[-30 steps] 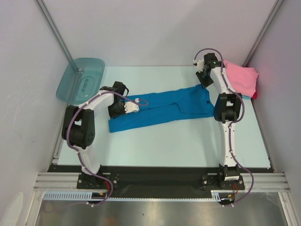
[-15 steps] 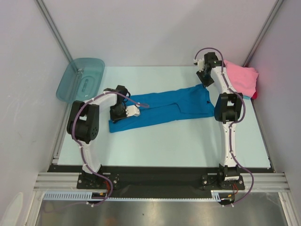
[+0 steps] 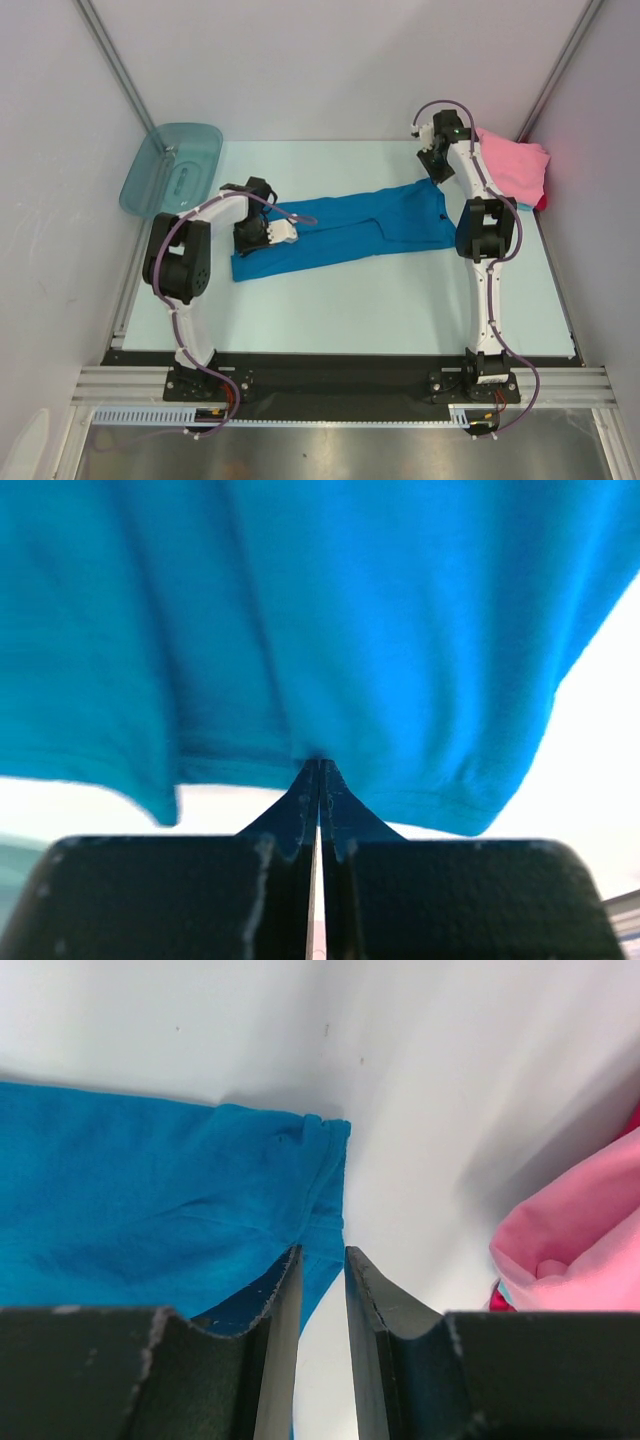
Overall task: Fold and stack the t-shirts
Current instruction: Fold the tshirt
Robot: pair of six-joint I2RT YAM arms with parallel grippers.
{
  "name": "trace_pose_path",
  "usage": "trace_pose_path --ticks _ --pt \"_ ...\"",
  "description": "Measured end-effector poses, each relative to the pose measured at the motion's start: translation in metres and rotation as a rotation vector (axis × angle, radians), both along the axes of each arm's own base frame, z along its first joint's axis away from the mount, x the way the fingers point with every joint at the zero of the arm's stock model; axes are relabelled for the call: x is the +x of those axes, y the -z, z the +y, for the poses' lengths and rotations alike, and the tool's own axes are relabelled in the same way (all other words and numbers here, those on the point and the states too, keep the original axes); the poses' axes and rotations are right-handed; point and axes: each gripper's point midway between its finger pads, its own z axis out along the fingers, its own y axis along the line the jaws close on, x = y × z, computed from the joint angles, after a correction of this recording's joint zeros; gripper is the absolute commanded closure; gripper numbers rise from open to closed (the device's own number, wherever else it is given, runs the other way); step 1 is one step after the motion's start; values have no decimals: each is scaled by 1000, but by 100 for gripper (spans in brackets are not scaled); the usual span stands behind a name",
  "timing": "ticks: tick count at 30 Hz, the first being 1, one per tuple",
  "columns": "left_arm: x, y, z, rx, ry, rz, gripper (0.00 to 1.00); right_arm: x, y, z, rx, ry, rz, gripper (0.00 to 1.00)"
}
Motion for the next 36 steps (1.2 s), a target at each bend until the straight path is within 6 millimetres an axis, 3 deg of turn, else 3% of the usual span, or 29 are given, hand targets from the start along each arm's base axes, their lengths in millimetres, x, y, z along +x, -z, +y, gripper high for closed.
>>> trace_pose_path --ticks 10,11,12,15,16,24,32,34,36 --pt "26 -19 0 12 -1 -83 99 0 0 8 -3 -15 -2 72" --pt "26 -19 1 15 1 -82 93 0 0 8 -4 -16 -2 72" --pt "25 -19 1 19 5 -81 77 0 0 8 -5 -15 -2 72" --pt "25 -19 3 27 17 -75 61 0 0 8 -9 -18 -3 72" --pt "23 -19 3 28 17 -70 60 0 0 8 -10 -18 -4 72" --pt "11 -14 3 16 18 -11 60 1 -1 9 -12 -19 -6 72" --pt "3 3 1 4 15 53 61 1 -1 9 -23 -24 -7 72" --pt "3 5 2 7 15 61 65 1 -1 10 -25 -25 -8 72" --pt "5 5 1 6 12 60 81 1 -1 10 -28 -26 -8 72"
